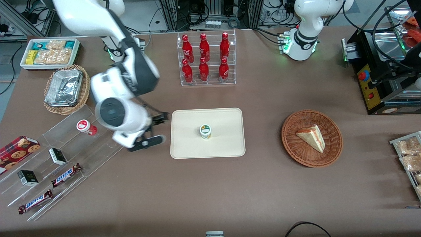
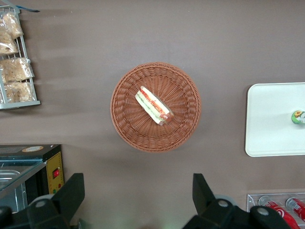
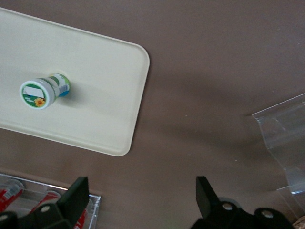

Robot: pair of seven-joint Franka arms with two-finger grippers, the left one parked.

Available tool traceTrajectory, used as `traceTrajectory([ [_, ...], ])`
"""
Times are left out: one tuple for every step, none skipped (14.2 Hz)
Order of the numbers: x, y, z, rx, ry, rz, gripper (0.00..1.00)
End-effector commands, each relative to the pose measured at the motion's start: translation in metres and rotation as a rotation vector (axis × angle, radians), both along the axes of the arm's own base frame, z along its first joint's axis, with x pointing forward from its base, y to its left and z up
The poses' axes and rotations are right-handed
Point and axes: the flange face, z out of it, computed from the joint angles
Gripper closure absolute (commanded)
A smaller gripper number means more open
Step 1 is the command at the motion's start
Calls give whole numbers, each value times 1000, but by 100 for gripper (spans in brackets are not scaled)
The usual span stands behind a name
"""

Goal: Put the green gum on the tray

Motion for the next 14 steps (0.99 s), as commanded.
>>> traceTrajectory([
  [-1,-48,10,37,22,0,0],
  [4,-75,11,44,21,-44,0],
  [6,-98,14,47,17,-77,0],
  [9,-117,18,56,-7,-97,0],
  [9,-132,23,61,-32,-115,0],
  [9,-147,29,66,-57,-138,0],
  [9,-163,34,69,-79,-165,0],
  [9,-180,37,63,-97,-188,0],
  [10,-198,40,59,-117,-214,0],
  [11,-215,47,61,-138,-239,0],
  [7,-222,51,64,-144,-236,0],
  [1,-230,59,62,-157,-238,0],
  [-6,-239,65,41,-173,-226,0],
  [-13,-247,73,22,-183,-217,0],
])
